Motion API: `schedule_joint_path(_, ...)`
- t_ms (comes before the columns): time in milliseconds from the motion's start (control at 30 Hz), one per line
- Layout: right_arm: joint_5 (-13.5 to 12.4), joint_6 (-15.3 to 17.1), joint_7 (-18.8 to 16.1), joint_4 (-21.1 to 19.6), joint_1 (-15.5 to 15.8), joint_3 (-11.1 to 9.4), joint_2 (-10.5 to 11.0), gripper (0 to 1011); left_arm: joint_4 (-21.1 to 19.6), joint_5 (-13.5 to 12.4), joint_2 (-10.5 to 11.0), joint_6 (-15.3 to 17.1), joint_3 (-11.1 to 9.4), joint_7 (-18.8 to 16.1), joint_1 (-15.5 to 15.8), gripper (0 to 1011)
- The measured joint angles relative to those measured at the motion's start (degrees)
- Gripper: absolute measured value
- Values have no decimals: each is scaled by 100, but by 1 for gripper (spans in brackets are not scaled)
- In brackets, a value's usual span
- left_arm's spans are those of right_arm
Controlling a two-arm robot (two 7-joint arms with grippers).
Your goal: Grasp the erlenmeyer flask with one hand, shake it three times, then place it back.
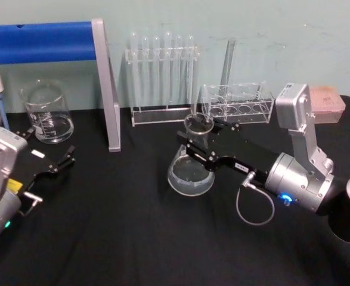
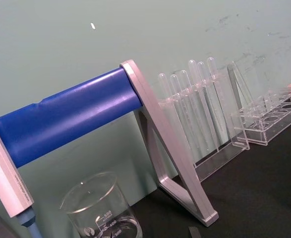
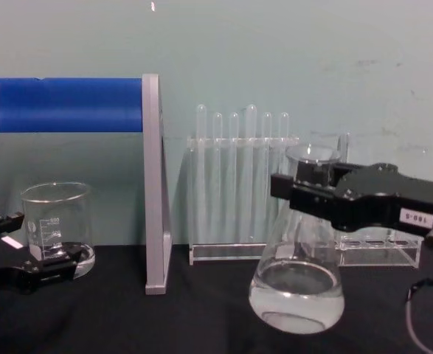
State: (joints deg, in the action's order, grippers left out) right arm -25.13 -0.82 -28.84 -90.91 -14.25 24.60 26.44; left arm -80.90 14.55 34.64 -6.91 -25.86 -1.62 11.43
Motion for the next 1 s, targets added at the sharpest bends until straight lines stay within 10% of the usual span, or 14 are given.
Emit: schedule_joint_path(1000, -9, 85, 65, -55, 8, 9, -21, 450, 0, 0, 0, 0, 0, 0, 0, 1001)
